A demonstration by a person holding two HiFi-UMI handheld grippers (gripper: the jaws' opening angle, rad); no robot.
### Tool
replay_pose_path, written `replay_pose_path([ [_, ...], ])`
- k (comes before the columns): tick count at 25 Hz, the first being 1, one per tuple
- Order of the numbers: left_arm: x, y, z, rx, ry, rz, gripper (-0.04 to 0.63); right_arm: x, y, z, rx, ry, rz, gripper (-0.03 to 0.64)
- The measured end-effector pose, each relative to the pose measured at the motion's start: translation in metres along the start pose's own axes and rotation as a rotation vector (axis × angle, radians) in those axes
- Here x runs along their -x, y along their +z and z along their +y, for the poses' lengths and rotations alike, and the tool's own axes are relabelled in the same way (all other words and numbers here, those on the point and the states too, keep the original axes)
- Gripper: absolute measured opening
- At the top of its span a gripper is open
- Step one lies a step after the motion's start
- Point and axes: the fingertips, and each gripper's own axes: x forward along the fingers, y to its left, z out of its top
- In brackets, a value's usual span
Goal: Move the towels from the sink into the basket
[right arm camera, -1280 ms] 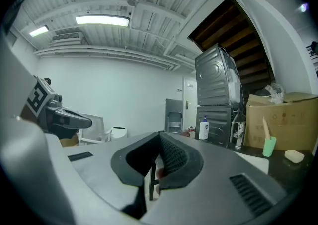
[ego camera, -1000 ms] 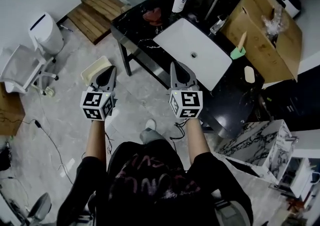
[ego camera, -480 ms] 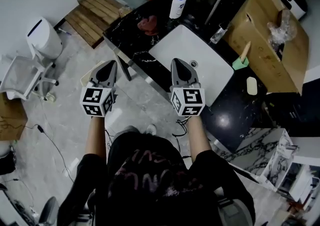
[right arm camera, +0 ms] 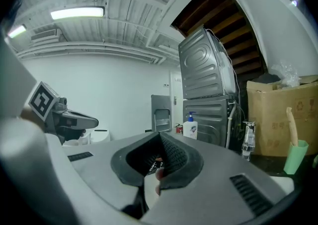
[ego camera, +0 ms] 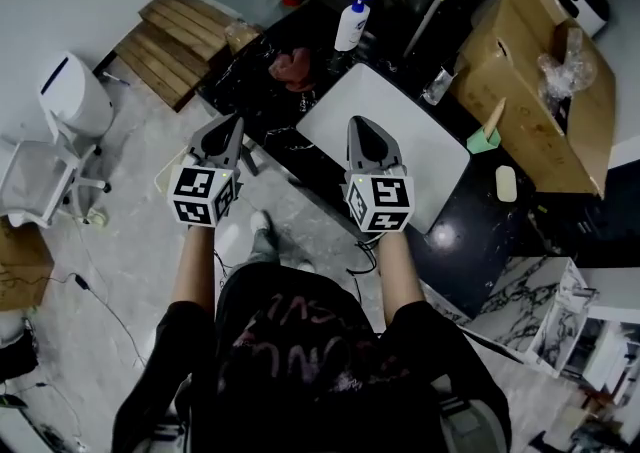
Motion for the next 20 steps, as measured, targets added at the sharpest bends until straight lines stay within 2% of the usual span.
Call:
replay_pose_path([
  [12, -0.11, 0.009, 0.047, -0.015, -0.15, 0.025, 0.017, -0.086, -0.001, -0.023, -0.009, -0.117, 0.043, 0.015],
  [19, -0.164, -0.009, 0.04, -0.05, -0.252, 0.094, 0.021, -0.115, -0.006, -0.035, -0.026, -0.149, 0.056, 0.015],
  [20, -0.17, -0.014, 0.037, -0.056, -0.269, 0.112, 0.056, -0.117, -0.007, -0.036, -0.028, -0.152, 0.058, 0.015],
])
